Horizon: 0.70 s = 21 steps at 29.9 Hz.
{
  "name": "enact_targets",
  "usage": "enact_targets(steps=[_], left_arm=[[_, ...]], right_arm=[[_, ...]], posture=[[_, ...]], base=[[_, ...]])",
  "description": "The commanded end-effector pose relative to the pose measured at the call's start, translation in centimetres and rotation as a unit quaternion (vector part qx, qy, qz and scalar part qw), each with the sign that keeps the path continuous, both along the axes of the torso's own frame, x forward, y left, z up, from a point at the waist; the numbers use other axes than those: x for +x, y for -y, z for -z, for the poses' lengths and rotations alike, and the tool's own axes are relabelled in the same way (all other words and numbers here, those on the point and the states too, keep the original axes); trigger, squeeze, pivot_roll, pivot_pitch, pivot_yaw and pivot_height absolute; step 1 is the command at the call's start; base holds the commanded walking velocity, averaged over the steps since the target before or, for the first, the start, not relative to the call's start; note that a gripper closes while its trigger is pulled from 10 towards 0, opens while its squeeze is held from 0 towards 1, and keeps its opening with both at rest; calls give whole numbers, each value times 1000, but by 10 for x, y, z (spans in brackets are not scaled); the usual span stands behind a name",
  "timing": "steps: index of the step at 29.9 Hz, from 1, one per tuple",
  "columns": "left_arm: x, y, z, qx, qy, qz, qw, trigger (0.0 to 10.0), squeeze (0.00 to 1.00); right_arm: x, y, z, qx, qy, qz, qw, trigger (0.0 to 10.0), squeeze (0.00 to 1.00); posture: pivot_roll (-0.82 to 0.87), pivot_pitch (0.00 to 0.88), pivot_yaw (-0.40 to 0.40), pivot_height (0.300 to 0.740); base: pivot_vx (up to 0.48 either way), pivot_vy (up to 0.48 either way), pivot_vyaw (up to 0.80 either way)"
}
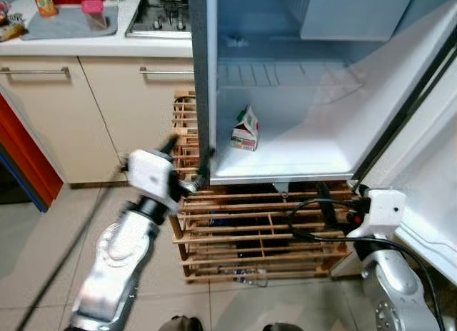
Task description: Restocking fridge
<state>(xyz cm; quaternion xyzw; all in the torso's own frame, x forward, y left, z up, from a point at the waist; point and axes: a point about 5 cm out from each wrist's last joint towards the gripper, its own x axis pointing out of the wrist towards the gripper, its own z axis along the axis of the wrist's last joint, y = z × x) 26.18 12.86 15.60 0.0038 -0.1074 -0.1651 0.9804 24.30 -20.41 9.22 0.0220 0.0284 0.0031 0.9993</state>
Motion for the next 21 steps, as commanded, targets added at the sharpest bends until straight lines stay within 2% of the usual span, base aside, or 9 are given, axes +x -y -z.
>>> enact_targets(steps=[1,5,14,18,21], left_arm=[[9,12,12,13,-29,1,999,10000,0],[22,23,20,4,-55,6,998,10000,0],[28,27,22,17,-64,5,998,10000,0],[29,26,25,23,-66,3,998,10000,0],[32,25,32,10,-84,2,996,10000,0]], right_arm=[[7,-4,-3,-6,12,-10,1000,10000,47],[16,-11,-5,-1,22,-16,1000,10000,51],[13,-17,9,3,7,-24,1000,10000,51],[11,-17,12,1,2,-26,1000,10000,43],[3,-7,29,-11,-32,-20,999,10000,43]], posture=[[-153,0,-15,740],[-170,0,1,740],[-177,0,20,740],[-183,0,22,740],[-190,0,29,740]], base=[[0,0,0],[-61,-76,0],[-278,-322,0],[-285,-323,0],[0,0,0]])
